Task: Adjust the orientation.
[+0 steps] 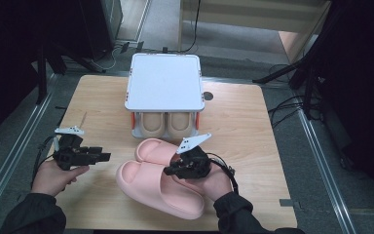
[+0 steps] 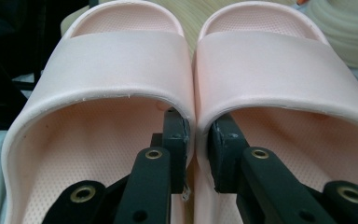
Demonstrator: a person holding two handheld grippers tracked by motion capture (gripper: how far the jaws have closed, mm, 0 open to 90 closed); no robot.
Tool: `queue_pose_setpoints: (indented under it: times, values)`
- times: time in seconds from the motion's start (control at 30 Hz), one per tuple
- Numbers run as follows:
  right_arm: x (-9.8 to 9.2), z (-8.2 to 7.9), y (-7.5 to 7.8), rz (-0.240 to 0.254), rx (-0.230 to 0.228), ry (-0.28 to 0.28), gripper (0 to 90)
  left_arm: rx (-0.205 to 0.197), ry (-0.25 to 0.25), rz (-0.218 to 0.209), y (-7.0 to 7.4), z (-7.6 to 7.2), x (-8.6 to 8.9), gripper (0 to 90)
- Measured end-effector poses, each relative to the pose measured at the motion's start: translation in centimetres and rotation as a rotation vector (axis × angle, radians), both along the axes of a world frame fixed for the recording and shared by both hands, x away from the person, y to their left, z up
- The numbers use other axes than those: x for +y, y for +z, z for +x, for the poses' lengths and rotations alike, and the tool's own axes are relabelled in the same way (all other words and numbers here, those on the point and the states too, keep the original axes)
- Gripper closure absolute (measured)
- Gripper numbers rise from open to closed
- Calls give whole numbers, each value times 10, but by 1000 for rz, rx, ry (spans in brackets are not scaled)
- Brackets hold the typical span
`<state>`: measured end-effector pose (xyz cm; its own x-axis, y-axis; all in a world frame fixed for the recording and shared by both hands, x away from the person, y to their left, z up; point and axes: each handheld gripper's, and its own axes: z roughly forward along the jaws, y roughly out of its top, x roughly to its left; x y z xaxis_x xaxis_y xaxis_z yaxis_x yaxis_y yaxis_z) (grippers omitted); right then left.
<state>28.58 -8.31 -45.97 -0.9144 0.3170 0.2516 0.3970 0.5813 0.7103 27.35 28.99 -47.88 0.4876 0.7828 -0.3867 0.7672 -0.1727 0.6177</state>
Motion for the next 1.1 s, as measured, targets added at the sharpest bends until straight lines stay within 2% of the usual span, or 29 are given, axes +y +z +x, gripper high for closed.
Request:
queue_pose_setpoints:
  times: [0.43, 0.6, 0.67, 0.8, 1.1]
  values:
    - [5, 22, 43, 23, 39, 99, 794, 0, -7, 1, 0, -1, -1, 441]
    - [8, 24, 58, 17, 20, 118, 794, 7, -4, -4, -2, 0, -1, 439]
    - [9, 25, 63, 13, 25, 129, 794, 6, -10, 0, -2, 1, -1, 439]
    - [11, 27, 74, 6, 25, 132, 794, 9, -15, -7, -3, 3, -2, 436]
    - [8, 36, 94, 30, 19, 125, 793, 12, -35, -11, -3, 13, -5, 431]
